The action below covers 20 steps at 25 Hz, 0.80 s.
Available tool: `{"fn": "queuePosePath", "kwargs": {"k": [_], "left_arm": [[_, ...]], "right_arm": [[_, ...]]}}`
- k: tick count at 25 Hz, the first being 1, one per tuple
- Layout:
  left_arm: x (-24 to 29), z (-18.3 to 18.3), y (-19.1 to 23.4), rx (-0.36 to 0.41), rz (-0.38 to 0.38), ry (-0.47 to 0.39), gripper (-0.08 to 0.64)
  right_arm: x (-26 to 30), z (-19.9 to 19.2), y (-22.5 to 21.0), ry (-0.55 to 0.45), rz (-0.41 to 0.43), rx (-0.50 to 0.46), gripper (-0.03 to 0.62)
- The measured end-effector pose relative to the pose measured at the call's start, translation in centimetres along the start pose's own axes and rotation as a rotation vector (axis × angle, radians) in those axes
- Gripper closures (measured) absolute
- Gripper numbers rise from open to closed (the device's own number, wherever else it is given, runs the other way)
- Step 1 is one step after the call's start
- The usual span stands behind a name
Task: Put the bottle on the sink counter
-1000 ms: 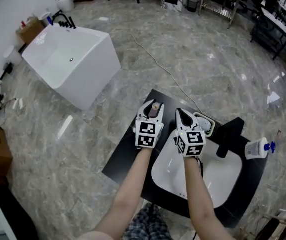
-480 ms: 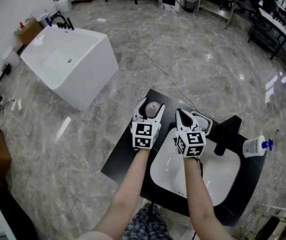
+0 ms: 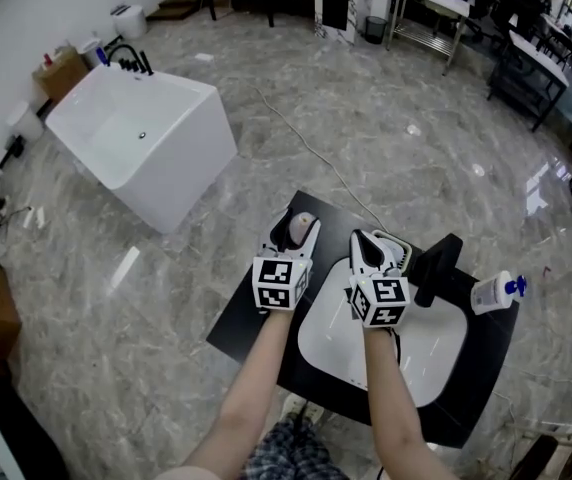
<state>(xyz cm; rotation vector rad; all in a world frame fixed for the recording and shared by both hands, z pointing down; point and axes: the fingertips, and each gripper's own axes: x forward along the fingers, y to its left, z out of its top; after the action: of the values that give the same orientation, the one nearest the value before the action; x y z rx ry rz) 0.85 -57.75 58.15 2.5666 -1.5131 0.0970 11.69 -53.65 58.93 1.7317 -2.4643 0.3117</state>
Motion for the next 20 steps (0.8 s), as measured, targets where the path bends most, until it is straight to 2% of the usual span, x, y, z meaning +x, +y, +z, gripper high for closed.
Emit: {"fn": "queuePosePath", "kwargs": {"k": [5,9,14,20], "left_arm": [[-5.3,4.5,-2.3,-0.020,-0.036,-0.030,0.405],[-10.1,7.3,-4.7,0.002,-0.078,-0.058,0.476],[-16.2,10.2,-7.1,-0.005,-0.107,-0.072,0.506],[-22.6,11.1,-9.9,-0.025,-0.154,-0.079,0.526]], "right_arm": [[-6.0,4.6,0.8,-0.046,-0.042,0.012,0.577],[-11.7,7.1,1.6,-0.090,-0.074,-0.006,0.577],[-19.6,9.7,2.1,-0.116,-0.127,-0.046,0.577],[-28.2,10.6,1.9,-0.136,-0.185,-0.056,0.577]]}}
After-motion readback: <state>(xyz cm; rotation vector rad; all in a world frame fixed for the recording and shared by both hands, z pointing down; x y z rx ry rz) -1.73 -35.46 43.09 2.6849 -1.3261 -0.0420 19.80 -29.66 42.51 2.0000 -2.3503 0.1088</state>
